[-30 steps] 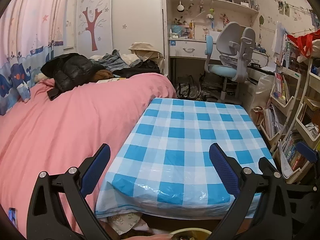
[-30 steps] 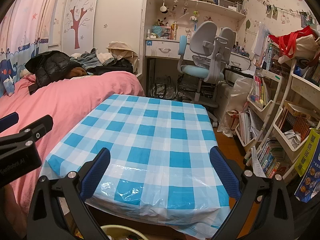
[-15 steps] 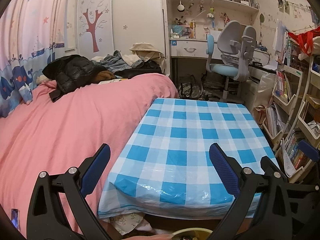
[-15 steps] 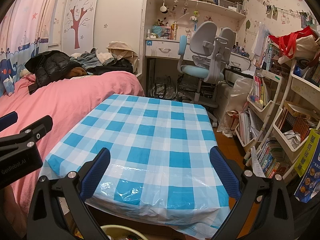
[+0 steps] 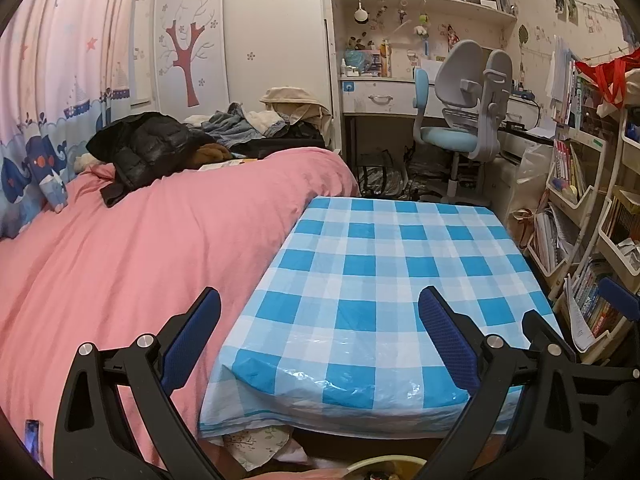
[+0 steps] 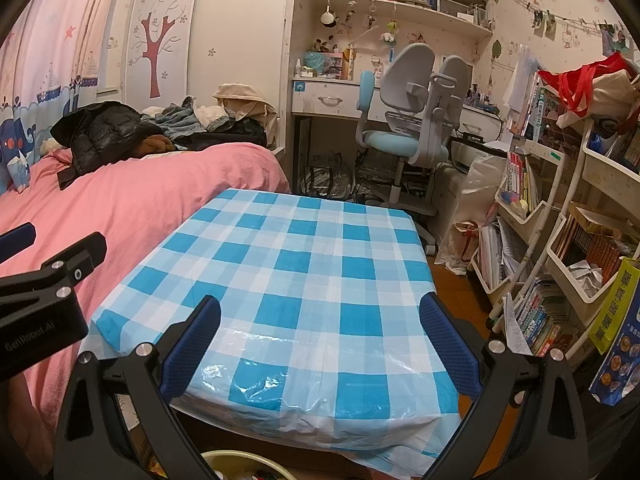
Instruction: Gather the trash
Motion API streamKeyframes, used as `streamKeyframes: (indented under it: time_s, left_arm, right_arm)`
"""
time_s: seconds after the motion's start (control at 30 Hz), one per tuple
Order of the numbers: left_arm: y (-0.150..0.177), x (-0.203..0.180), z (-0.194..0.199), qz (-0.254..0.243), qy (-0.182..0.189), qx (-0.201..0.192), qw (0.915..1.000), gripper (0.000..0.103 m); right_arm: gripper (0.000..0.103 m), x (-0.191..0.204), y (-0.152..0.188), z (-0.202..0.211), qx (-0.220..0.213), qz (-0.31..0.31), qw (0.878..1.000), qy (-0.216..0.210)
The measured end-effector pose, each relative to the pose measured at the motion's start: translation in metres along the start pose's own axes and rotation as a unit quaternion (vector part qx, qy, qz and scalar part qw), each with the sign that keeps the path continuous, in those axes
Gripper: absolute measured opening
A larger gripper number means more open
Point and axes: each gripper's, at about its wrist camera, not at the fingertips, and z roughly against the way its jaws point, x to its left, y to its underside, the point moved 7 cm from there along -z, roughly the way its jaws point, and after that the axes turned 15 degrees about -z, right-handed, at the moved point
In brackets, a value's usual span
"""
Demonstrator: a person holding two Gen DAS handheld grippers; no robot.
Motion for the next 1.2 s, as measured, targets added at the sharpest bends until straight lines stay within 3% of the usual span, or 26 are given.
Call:
streamKeyframes:
  time_s: [0.4, 0.67, 0.8, 1.0, 1.2]
  left_arm:
    - [0.0, 0.001, 0.0, -0.001, 0.0, -0.001, 1.0, 0.095]
    - [0.008, 0.015, -0.005, 0.04, 0.04, -0.007, 0.9984, 0.095]
    - [0.009, 0.013, -0.003, 0.005, 0.014, -0.008, 0.9999, 0.095]
    - [0.013, 0.01, -0.014, -0.011, 0.049, 0.025, 0.9984, 0.095]
    - [0.016, 0.013, -0.015, -0.003, 0.065, 0.028, 0.9975, 0.095]
  right_arm:
    - [0.095, -0.001, 0.0, -0.001, 0.0, 0.002, 1.0, 0.001]
    - [0.095, -0.003, 0.001, -0.003, 0.005, 0.003, 1.0, -0.001]
    - [0.095, -0.007, 0.002, -0.005, 0.007, 0.001, 1.0, 0.0]
    - [0.095, -0.019, 0.001, -0.012, 0.015, -0.006, 1.0, 0.008]
    - [0.095, -0.034, 0.002, -0.021, 0.028, -0.016, 0.999, 0.019]
